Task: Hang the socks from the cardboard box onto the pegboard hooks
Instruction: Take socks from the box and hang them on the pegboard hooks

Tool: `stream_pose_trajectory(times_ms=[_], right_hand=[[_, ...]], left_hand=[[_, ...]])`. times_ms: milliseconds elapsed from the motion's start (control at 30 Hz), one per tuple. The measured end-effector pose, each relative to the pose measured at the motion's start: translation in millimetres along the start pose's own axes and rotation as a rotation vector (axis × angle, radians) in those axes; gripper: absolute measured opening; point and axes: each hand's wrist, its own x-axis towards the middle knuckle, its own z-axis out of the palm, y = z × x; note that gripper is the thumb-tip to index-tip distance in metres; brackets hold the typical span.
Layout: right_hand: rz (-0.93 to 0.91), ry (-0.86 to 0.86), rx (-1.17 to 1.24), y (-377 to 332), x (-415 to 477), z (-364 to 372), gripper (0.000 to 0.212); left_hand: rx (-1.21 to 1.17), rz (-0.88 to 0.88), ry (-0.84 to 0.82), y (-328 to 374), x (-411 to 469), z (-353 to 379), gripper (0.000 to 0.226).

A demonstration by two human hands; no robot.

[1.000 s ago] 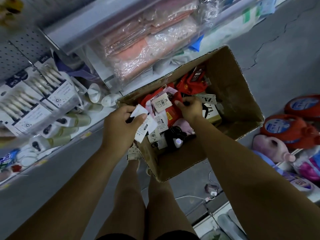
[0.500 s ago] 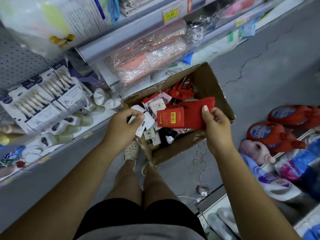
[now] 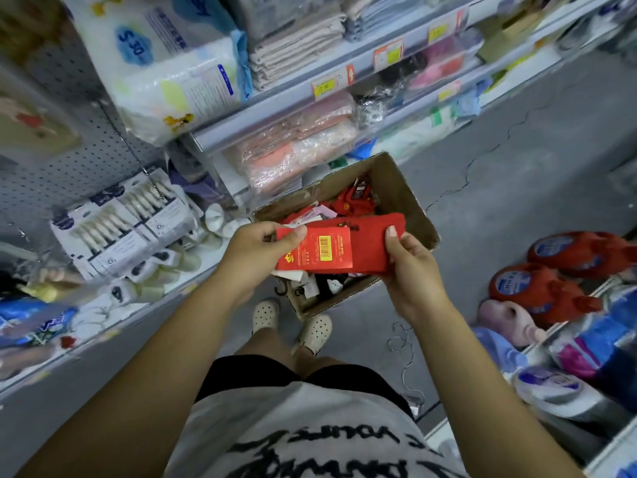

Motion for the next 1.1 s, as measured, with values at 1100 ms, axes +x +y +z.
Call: stream_pose_trajectory(times_ms=[1100], right_hand=[[-0.006,-0.644,-0.185,142,-224,336,0.035]], left_hand=[[0.021,0.331,0.517,-120,-235,-326,0.013]])
